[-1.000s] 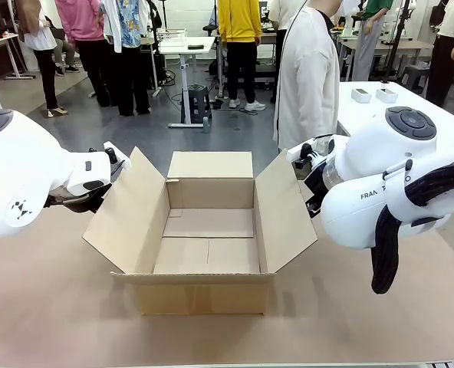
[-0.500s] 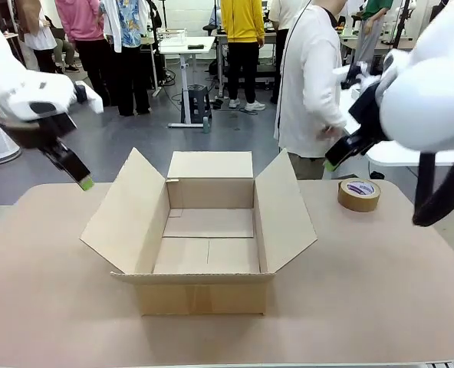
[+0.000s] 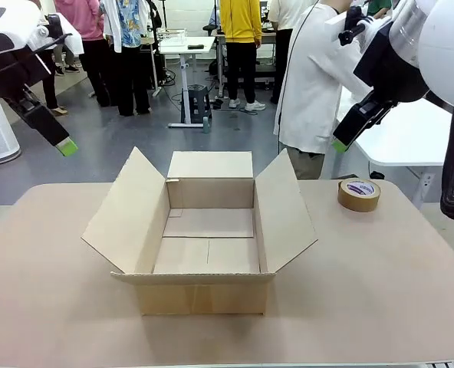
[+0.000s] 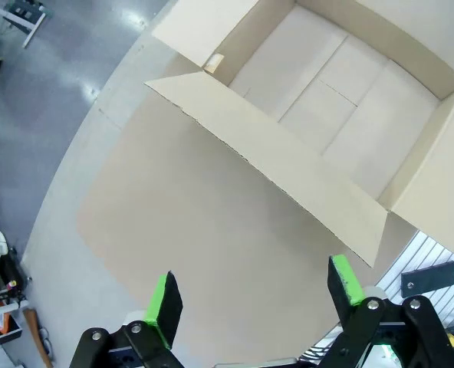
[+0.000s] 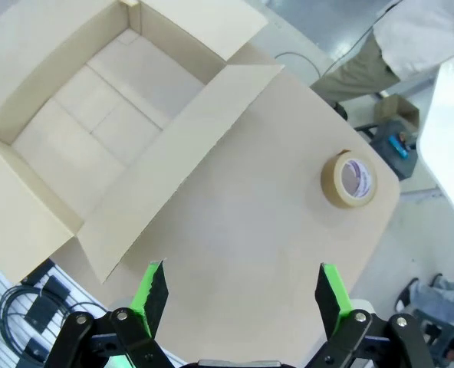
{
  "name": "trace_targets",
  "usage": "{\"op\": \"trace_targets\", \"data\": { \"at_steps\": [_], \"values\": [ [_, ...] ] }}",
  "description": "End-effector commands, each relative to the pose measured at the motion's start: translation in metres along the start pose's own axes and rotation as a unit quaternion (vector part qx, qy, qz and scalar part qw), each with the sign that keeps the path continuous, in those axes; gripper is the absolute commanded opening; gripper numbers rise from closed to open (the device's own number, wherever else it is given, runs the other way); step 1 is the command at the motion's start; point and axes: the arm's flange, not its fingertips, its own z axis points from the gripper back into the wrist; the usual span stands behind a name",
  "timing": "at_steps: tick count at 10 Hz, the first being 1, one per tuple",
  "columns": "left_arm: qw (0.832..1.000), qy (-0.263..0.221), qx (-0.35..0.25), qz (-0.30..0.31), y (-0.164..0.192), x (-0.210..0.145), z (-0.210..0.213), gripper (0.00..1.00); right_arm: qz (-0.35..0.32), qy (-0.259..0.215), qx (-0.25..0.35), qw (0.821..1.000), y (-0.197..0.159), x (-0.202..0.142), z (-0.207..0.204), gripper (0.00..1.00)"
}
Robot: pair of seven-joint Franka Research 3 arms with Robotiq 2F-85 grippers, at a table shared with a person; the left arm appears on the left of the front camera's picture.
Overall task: Wrap the clocks to prevent damage.
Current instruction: Open the side flaps of the Package Box.
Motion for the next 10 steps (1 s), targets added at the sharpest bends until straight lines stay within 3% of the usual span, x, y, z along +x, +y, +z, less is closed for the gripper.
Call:
{"op": "trace_targets", "data": {
  "at_steps": [1, 2, 3, 4, 5, 6, 7, 8, 10],
  "values": [
    [1.000, 0.014, -0.011, 0.006, 0.010, 0.004, -0.014, 1.00, -0.013, -0.006, 0.012, 1.000, -0.010, 0.000, -0.022, 1.00],
    [1.000, 0.000, 0.000, 0.000, 0.000, 0.000, 0.000, 1.00, -0.013, -0.006, 0.012, 1.000, -0.010, 0.000, -0.022, 1.00],
    [0.997, -0.002, -0.039, -0.059, -0.007, -0.008, -0.010, 1.00, -0.007, 0.002, 0.004, 1.000, -0.006, -0.001, -0.009, 1.00],
    [0.988, -0.022, -0.076, -0.131, 0.003, 0.001, 0.001, 1.00, 0.082, 0.012, 0.020, 0.996, -0.032, 0.004, 0.000, 1.00],
    [0.978, -0.060, -0.129, -0.150, 0.019, 0.008, 0.021, 1.00, 0.110, -0.009, 0.074, 0.991, -0.059, 0.004, 0.014, 1.00],
    [0.955, -0.088, -0.212, -0.190, 0.038, 0.005, 0.039, 1.00, 0.169, -0.047, 0.124, 0.977, -0.082, -0.004, 0.024, 1.00],
    [0.937, -0.108, -0.221, -0.247, 0.055, -0.001, 0.044, 1.00, 0.190, -0.086, 0.156, 0.966, -0.099, -0.012, 0.026, 1.00],
    [0.928, -0.141, -0.245, -0.242, 0.077, -0.003, 0.047, 1.00, 0.185, -0.128, 0.180, 0.958, -0.120, -0.021, 0.025, 1.00],
    [0.934, -0.164, -0.248, -0.195, 0.110, -0.015, 0.045, 1.00, 0.132, -0.196, 0.215, 0.947, -0.156, -0.045, 0.018, 1.00]
  ]
}}
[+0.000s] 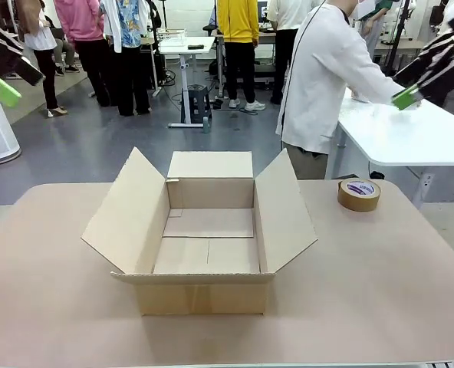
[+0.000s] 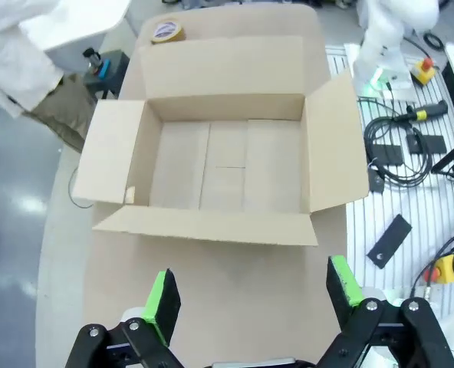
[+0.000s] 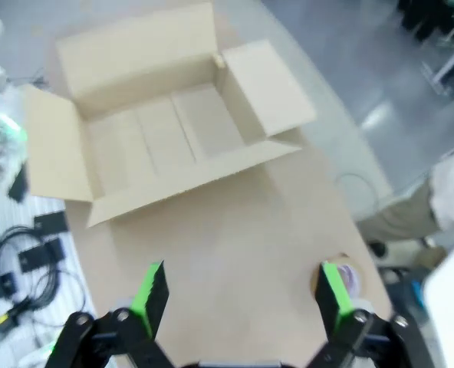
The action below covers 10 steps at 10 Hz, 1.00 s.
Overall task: Wrap the clocks to prevent damage.
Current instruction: Open the side flaps of the Package Box.
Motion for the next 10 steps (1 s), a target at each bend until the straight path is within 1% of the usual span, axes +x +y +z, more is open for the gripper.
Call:
{"op": "trace_targets", "data": {
  "at_steps": [1, 2, 3, 4, 5, 6, 7, 8, 9, 10],
  "values": [
    [0.999, -0.010, -0.009, 0.048, 0.023, -0.012, 0.007, 1.00, -0.061, -0.037, 0.020, 0.997, -0.010, -0.018, -0.002, 1.00],
    [0.997, -0.015, -0.004, 0.076, 0.035, -0.020, 0.015, 1.00, -0.077, -0.048, 0.012, 0.996, -0.013, -0.026, -0.002, 1.00],
    [0.996, -0.031, 0.004, 0.084, 0.035, -0.040, 0.023, 1.00, -0.075, -0.054, 0.008, 0.996, -0.013, -0.036, 0.000, 1.00],
    [0.995, -0.042, 0.006, 0.091, 0.022, -0.059, 0.024, 1.00, -0.067, -0.056, 0.013, 0.996, -0.011, -0.042, 0.005, 1.00],
    [0.996, -0.032, 0.002, 0.087, 0.022, -0.067, 0.028, 1.00, -0.064, -0.061, 0.010, 0.996, -0.008, -0.044, 0.007, 1.00],
    [0.997, -0.022, -0.002, 0.076, 0.027, -0.071, 0.029, 1.00, -0.064, -0.055, -0.002, 0.996, -0.009, -0.046, 0.006, 1.00],
    [0.998, -0.001, 0.003, 0.070, 0.025, -0.074, 0.024, 1.00, -0.051, -0.039, -0.015, 0.998, -0.010, -0.047, 0.003, 1.00],
    [0.997, 0.025, 0.034, 0.060, 0.016, -0.078, 0.015, 1.00, -0.078, -0.051, 0.001, 0.996, -0.015, -0.044, 0.011, 1.00],
    [0.996, -0.018, 0.002, 0.091, 0.029, -0.075, 0.033, 1.00, -0.078, -0.051, 0.001, 0.996, -0.015, -0.044, 0.011, 1.00],
    [0.996, -0.018, 0.002, 0.091, 0.029, -0.075, 0.033, 1.00, -0.078, -0.051, 0.001, 0.996, -0.015, -0.044, 0.011, 1.00]
  ]
}}
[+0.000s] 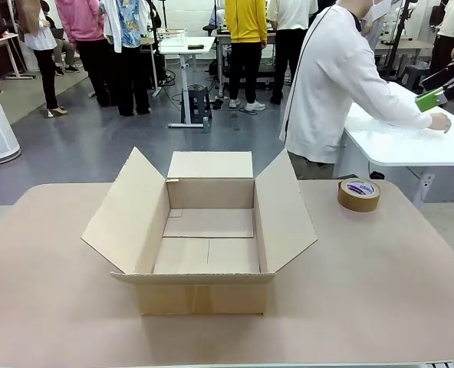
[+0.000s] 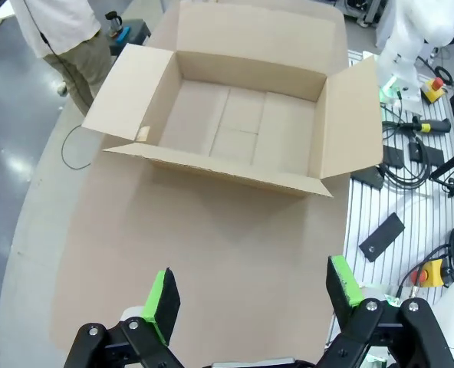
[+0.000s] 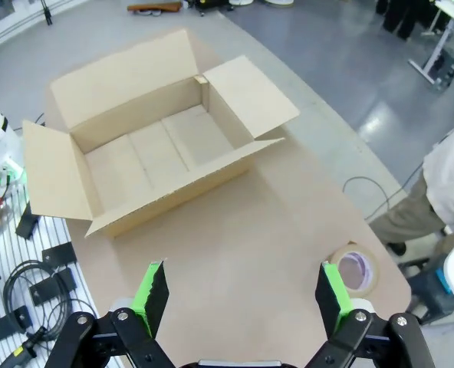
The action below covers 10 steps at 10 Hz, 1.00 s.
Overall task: Wrap the clocks to prevent damage.
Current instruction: Open the side flaps of the Package Box.
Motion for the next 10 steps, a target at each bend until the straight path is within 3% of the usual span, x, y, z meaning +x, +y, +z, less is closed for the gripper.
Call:
{"op": "trace_targets", "data": {
  "at_steps": [1, 2, 3, 4, 5, 6, 10],
  "values": [
    [1.000, 0.004, 0.000, -0.003, -0.001, 0.001, -0.001, 1.00, 0.002, 0.000, 0.000, 1.000, 0.000, 0.001, -0.001, 1.00],
    [1.000, -0.007, 0.008, -0.009, -0.007, -0.009, -0.001, 0.40, 0.005, 0.013, 0.008, 1.000, 0.000, 0.000, 0.001, 0.42],
    [1.000, -0.007, 0.013, -0.007, -0.008, -0.013, -0.002, 0.40, 0.004, 0.014, 0.008, 1.000, 0.000, -0.001, 0.001, 0.42],
    [1.000, -0.001, 0.016, -0.012, -0.003, -0.009, 0.001, 0.00, 0.002, 0.012, 0.008, 1.000, 0.000, 0.000, 0.000, 0.00],
    [1.000, 0.004, 0.016, -0.017, -0.001, -0.007, 0.002, 0.35, -0.001, 0.012, 0.006, 1.000, 0.000, 0.001, -0.001, 0.37],
    [1.000, 0.005, 0.021, -0.016, -0.005, -0.012, 0.002, 0.00, 0.003, 0.019, 0.010, 1.000, 0.001, 0.000, -0.001, 0.00],
    [1.000, -0.003, 0.021, -0.016, -0.003, -0.013, 0.003, 0.00, 0.008, 0.023, 0.015, 1.000, 0.001, -0.001, -0.001, 0.00]
  ]
}}
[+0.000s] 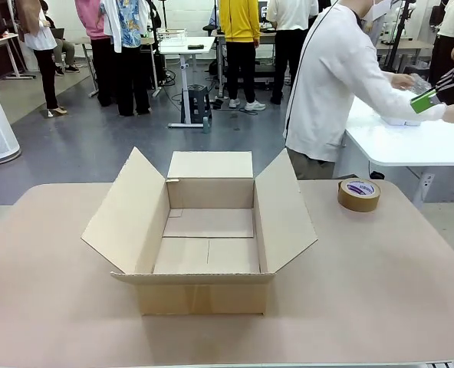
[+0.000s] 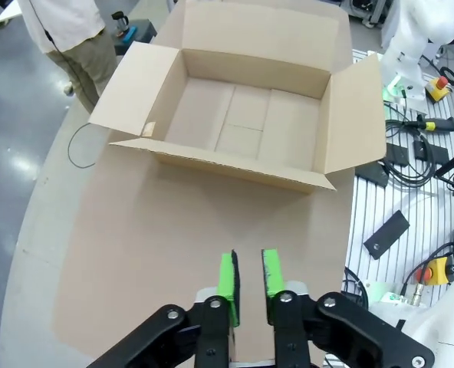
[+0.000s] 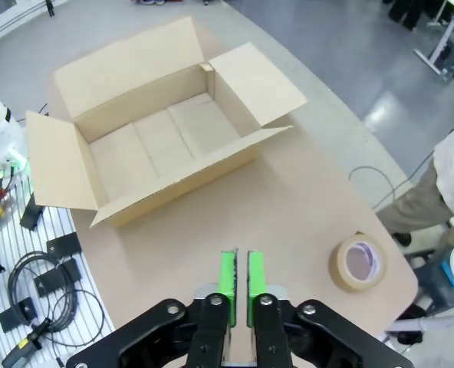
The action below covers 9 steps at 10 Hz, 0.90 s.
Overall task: Wrap the clocks to prevent damage.
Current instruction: Open the side flaps of the Package Box.
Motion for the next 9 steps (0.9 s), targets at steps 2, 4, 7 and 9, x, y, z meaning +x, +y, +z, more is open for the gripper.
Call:
{"op": "trace_targets", "data": {
  "at_steps": [2, 4, 7, 9],
  "values": [
    [1.000, -0.012, 0.014, -0.015, -0.002, -0.004, -0.002, 0.00, 0.019, 0.004, 0.010, 1.000, -0.002, -0.001, 0.002, 0.00],
    [1.000, -0.010, 0.018, -0.016, 0.000, -0.005, -0.001, 0.00, 0.022, 0.006, 0.010, 1.000, -0.002, -0.001, 0.001, 0.00],
    [0.997, 0.022, 0.067, 0.012, -0.009, -0.001, -0.013, 0.00, -0.016, 0.023, -0.011, 1.000, -0.002, 0.006, -0.013, 0.00],
    [0.977, 0.075, 0.151, 0.132, -0.031, 0.057, -0.055, 0.00, -0.256, 0.120, -0.096, 0.954, 0.024, 0.069, -0.081, 0.00]
  ]
}}
